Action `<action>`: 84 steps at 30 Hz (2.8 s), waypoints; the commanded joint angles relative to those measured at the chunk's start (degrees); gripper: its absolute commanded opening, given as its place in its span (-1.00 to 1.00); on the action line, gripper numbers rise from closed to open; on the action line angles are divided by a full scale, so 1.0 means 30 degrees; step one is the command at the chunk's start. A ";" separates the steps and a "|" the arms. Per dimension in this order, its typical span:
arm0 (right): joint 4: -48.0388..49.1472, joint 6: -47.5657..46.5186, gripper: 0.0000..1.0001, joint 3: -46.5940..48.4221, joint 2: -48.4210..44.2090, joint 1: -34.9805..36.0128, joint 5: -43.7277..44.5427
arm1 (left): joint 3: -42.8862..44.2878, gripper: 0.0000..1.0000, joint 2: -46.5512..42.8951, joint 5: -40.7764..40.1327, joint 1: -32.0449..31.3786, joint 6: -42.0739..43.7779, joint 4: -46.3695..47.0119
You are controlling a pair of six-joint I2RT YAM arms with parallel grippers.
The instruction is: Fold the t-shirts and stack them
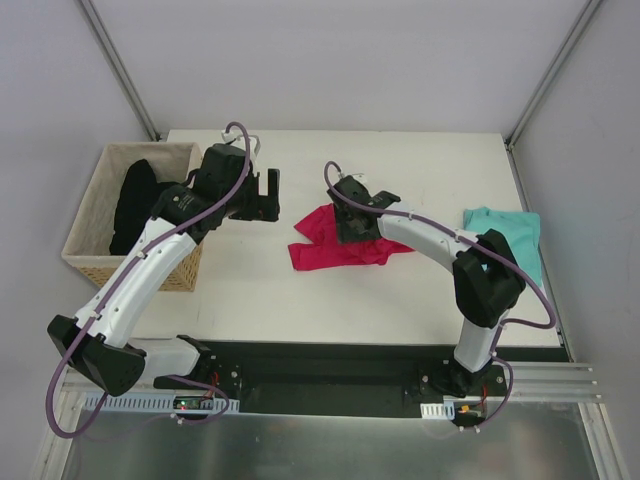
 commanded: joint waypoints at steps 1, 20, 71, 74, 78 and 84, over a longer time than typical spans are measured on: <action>0.0267 0.0668 0.07 -0.0527 -0.0384 0.0109 -0.0445 | -0.0599 0.90 -0.0784 -0.0580 0.0144 -0.0177 -0.0076; 0.0767 0.0610 -0.99 -0.0293 -0.0268 -0.0067 -0.0446 | -0.0250 0.90 -0.0521 -0.0667 0.0173 -0.0090 -0.0077; -0.1666 -1.0025 -0.99 1.1719 -0.4251 -0.1474 0.4651 | -0.2212 0.80 -0.0610 0.0182 0.0642 -0.0412 0.1798; -0.1578 -1.0024 -0.98 1.1631 -0.4485 -0.1356 0.4798 | -0.2300 0.81 -0.0346 0.0182 0.0642 -0.0383 0.1915; -0.1402 -1.0405 -0.99 1.1923 -0.4925 -0.1327 0.4799 | -0.2767 0.86 -0.0170 0.0153 0.0642 -0.0354 0.2295; -0.1286 -1.0815 -0.99 1.2686 -0.5394 -0.1181 0.4447 | -0.3413 0.86 0.0854 0.0971 0.0701 -0.0383 0.3231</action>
